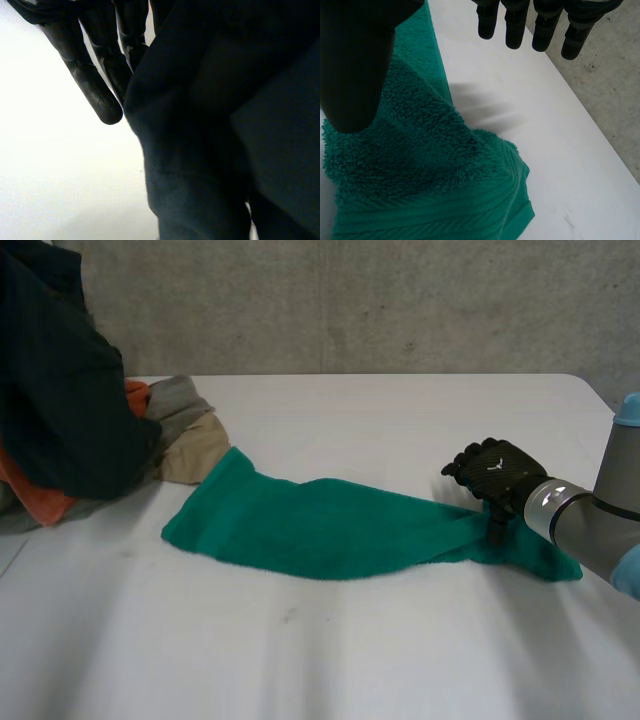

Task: Fold the laundry.

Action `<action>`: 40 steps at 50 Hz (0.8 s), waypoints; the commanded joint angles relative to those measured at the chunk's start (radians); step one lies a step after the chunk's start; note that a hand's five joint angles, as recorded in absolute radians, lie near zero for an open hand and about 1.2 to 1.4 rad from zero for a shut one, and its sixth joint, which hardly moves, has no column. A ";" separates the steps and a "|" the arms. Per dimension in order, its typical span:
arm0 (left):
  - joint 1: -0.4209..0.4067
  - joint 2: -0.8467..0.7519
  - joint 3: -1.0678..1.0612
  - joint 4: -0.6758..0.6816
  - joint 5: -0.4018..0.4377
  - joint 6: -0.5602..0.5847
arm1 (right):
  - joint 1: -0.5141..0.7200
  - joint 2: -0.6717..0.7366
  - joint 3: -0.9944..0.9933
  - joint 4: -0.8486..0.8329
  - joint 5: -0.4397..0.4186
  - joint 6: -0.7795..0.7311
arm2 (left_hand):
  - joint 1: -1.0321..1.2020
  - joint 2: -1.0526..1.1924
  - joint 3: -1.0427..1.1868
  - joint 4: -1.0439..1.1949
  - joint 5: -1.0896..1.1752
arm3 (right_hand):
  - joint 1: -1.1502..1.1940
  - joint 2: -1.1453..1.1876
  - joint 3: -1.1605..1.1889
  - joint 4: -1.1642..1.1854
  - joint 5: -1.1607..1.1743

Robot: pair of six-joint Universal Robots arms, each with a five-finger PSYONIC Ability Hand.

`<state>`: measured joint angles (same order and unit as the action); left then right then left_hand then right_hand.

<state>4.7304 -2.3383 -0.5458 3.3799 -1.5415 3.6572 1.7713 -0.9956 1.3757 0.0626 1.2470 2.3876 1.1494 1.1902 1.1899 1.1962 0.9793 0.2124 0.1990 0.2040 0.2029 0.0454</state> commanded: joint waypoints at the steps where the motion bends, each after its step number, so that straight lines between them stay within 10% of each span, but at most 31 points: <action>1: -0.003 -0.210 0.192 -0.263 0.029 0.004 | -0.004 -0.006 -0.001 0.000 -0.001 0.005 | -0.464 -0.505 -0.504 -0.511 -0.468 | -0.038 -0.024 -0.029 -0.028 -0.045; 6: -0.023 -0.155 0.115 -0.310 0.026 0.003 | -0.006 -0.009 -0.006 0.000 -0.003 0.015 | -0.975 -1.016 -1.015 -1.022 -0.979 | -0.038 -0.024 -0.029 -0.028 -0.045; 24: -0.108 0.428 -0.572 -0.396 0.211 -0.006 | -0.012 -0.046 -0.001 0.002 -0.014 0.033 | -0.975 -1.016 -1.015 -1.022 -0.979 | -0.038 -0.024 -0.029 -0.028 -0.045; 40: -0.355 0.301 -0.844 -0.303 0.221 0.049 | -0.030 -0.070 -0.006 0.061 0.011 0.009 | -0.672 -0.713 -0.712 -0.719 -0.676 | 0.026 0.039 0.035 0.036 0.019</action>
<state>4.4730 -1.8996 -1.3655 3.0158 -1.2592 3.6656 1.7532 -1.0539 1.3708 0.0815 1.2353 2.4260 0.2353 0.2307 0.2341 0.2300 0.0693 0.2124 0.1990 0.2040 0.2029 0.0454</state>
